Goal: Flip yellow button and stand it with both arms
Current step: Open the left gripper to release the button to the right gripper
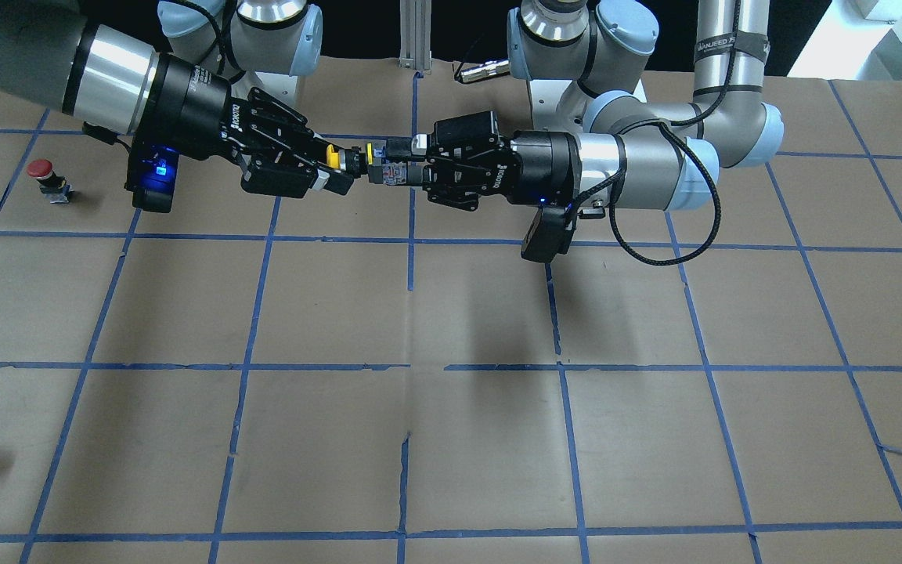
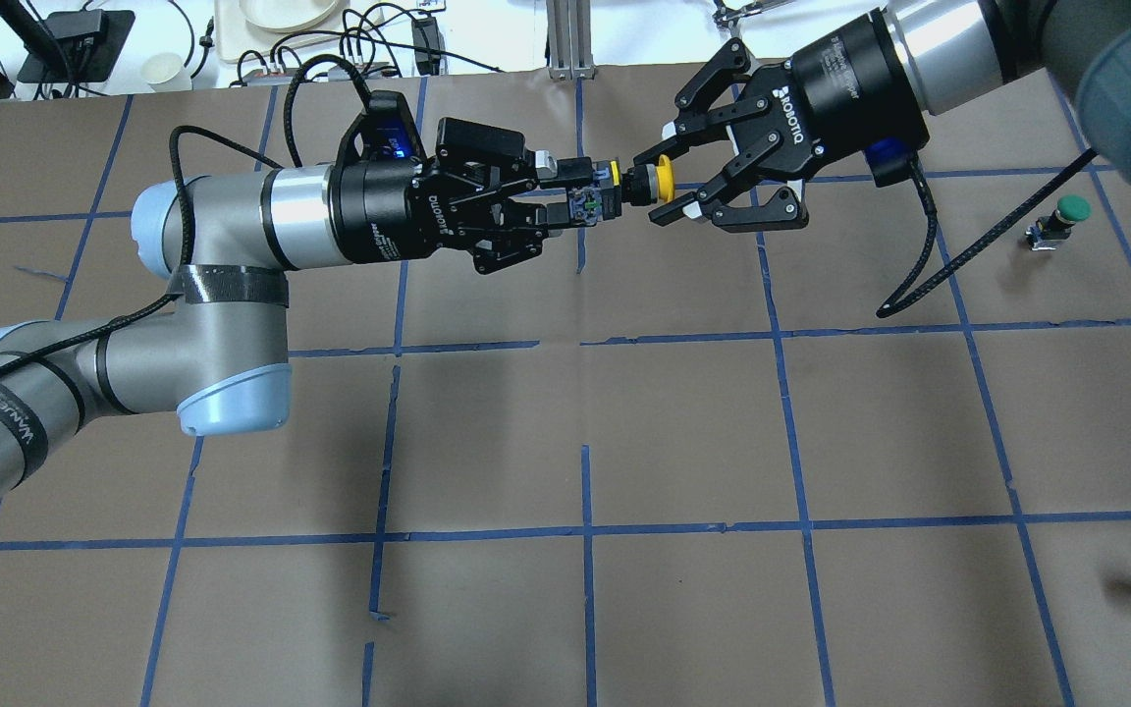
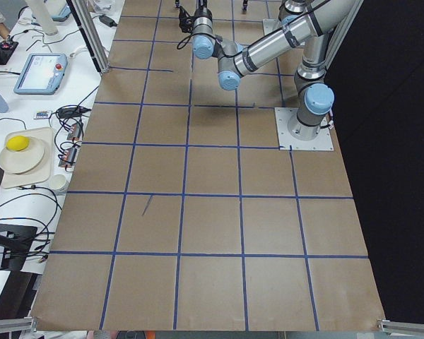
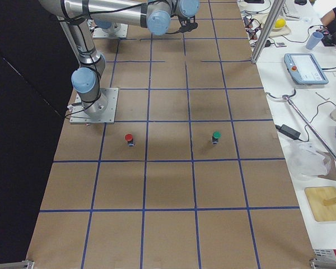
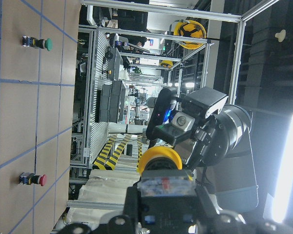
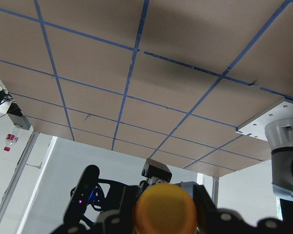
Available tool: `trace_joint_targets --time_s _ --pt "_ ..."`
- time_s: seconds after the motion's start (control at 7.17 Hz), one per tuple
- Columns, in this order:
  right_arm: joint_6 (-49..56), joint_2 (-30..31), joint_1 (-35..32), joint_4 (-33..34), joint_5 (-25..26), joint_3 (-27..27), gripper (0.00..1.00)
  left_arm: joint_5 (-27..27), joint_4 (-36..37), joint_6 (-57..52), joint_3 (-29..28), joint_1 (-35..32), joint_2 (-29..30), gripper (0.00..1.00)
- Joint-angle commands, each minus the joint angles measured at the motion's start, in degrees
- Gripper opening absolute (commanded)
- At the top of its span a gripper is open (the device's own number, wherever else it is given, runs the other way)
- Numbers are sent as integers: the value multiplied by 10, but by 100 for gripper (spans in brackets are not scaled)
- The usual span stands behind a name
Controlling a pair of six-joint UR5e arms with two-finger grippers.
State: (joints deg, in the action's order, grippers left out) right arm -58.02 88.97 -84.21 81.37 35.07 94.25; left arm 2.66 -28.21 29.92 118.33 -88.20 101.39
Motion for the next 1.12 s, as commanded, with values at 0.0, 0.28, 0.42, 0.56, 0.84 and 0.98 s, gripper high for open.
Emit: trace_joint_targets --time_s 0.0,0.28,0.42,0.56,0.84,0.98 --pt "0 1 1 -2 -4 0 13 -3 0 6 0 0 -1 32" --pt "0 0 3 -2 -4 0 8 -3 1 6 0 0 -1 32" --pt "0 0 3 -2 -4 0 6 -3 0 8 0 0 -1 43" --pt "0 0 3 -2 -4 0 5 -6 3 13 0 0 0 99" --pt "0 -1 7 -2 -4 0 5 -6 11 20 0 0 1 100" --pt "-1 -2 10 -3 3 -1 5 -5 11 41 -1 1 0 100"
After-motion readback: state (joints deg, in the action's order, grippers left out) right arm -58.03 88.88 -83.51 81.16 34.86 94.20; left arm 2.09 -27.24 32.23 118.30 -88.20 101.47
